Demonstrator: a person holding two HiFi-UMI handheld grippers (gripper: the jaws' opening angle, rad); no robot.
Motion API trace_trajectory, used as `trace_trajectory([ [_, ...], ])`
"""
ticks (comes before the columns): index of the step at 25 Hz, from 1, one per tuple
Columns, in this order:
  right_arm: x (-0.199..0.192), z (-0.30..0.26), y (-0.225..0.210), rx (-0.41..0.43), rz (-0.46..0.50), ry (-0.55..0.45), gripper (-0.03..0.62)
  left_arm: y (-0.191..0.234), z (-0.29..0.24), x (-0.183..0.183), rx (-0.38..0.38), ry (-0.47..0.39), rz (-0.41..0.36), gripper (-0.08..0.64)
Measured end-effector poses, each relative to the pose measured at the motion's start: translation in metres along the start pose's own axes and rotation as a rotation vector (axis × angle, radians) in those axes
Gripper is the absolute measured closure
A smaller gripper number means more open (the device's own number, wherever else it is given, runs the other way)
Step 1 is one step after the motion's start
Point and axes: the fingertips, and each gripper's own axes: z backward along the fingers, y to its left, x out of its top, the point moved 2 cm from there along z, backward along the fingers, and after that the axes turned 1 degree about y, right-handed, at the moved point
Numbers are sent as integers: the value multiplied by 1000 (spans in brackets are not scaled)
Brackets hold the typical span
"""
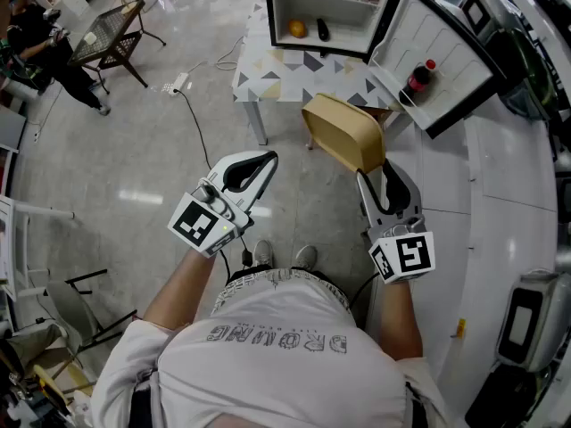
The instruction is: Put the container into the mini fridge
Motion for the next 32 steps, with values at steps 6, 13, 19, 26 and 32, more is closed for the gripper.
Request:
trace_trajectory([
  [6,-9,6,-15,-6,4,1,402,-8,-13,-6,4,6,0,554],
  [13,-8,18,-27,3,29,-21,403,-23,-25,-5,14,9,-11,554],
  [19,-9,24,-38,0,32,-33,403,-27,-32,-4,22,8,-22,554],
  [26,-16,21,-48,-3,27,-21,403,-22,-39,-9,33,7,-14,554],
  [32,-24,6,-59,-2,29,-3,403,-8,-48,-14,46,0,-7,554],
])
